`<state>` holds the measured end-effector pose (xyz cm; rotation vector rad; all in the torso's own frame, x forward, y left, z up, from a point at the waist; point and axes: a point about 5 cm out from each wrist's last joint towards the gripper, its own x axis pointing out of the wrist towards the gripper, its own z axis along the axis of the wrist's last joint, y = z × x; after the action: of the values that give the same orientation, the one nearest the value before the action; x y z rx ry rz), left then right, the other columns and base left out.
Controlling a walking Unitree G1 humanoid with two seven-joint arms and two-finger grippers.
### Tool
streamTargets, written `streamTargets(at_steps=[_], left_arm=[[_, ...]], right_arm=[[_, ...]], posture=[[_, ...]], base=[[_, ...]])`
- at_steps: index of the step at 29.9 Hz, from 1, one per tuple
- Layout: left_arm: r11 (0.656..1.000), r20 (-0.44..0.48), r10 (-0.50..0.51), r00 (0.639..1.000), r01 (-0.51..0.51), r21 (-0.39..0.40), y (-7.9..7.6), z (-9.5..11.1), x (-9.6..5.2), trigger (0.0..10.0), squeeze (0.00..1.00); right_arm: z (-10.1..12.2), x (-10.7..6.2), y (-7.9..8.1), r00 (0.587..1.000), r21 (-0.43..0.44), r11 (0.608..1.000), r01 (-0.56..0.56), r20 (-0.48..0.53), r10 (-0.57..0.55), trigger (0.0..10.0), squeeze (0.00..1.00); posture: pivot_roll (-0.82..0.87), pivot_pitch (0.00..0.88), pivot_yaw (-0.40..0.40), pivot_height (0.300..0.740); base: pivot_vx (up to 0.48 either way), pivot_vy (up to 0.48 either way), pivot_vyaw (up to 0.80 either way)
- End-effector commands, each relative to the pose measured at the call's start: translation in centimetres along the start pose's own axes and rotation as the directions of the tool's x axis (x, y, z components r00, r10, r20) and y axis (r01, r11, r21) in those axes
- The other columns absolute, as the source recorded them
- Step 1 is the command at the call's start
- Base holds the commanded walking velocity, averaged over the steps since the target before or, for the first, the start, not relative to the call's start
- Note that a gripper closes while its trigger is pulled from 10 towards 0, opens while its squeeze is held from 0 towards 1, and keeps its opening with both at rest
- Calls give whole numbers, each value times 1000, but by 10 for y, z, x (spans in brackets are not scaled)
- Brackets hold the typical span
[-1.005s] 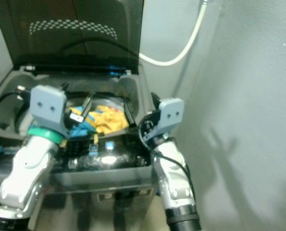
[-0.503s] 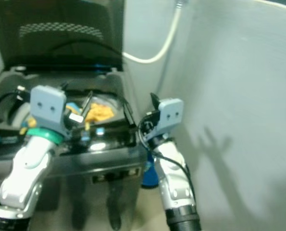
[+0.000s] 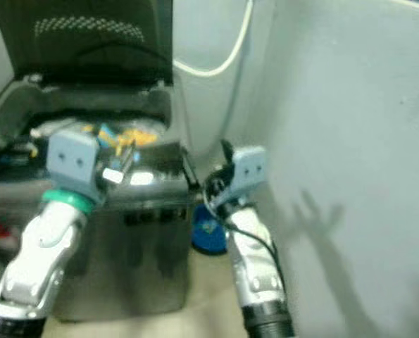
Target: Clothes washing
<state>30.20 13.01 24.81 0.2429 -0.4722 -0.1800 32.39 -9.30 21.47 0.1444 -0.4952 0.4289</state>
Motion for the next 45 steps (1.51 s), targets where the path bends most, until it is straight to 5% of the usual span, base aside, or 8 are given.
streamTargets(at_steps=[1,8,21,24,26,31,33,45], left_arm=[[1000,-1,-12,1000,12,1,-3,-1,-1,10000,0],[996,-107,-67,992,61,-59,-13,-21,-8,10000,0],[979,-464,-203,863,171,-110,-45,-105,-71,10000,0],[981,-597,-194,778,164,-106,-47,-138,-103,10000,0],[982,-745,-178,642,166,-91,-47,-176,-144,10000,0],[984,-819,-161,551,157,-88,-45,-194,-169,10000,0],[990,-870,-125,478,111,-81,-39,-208,-191,10000,0],[994,-932,-100,349,73,-80,-30,-229,-222,10000,0]], right_arm=[[-4,-3,-1,1000,-15,1000,3,-24,-3,10000,0],[-28,-15,-4,990,-64,998,-14,-141,5,10000,0],[-98,-81,-24,880,-91,995,43,-468,-80,10000,0],[-117,-105,-28,820,-101,993,56,-563,-104,10000,0],[-139,-139,-34,712,-121,987,102,-684,-158,10000,0],[-151,-162,-38,630,-148,979,139,-749,-203,10000,0],[-160,-185,-42,542,-190,958,214,-793,-279,10000,0],[-172,-240,-35,363,-245,953,177,-884,-295,10000,0]], posture=[[78,0,-2,740],[74,0,-5,740],[71,0,-15,740],[63,0,-18,740],[58,0,-20,740],[55,0,-19,740],[45,0,-12,740],[2,0,16,740]], base=[[-307,0,0],[-88,0,0],[0,0,0],[0,0,0],[0,0,0],[0,0,0],[0,0,0],[0,0,0]])
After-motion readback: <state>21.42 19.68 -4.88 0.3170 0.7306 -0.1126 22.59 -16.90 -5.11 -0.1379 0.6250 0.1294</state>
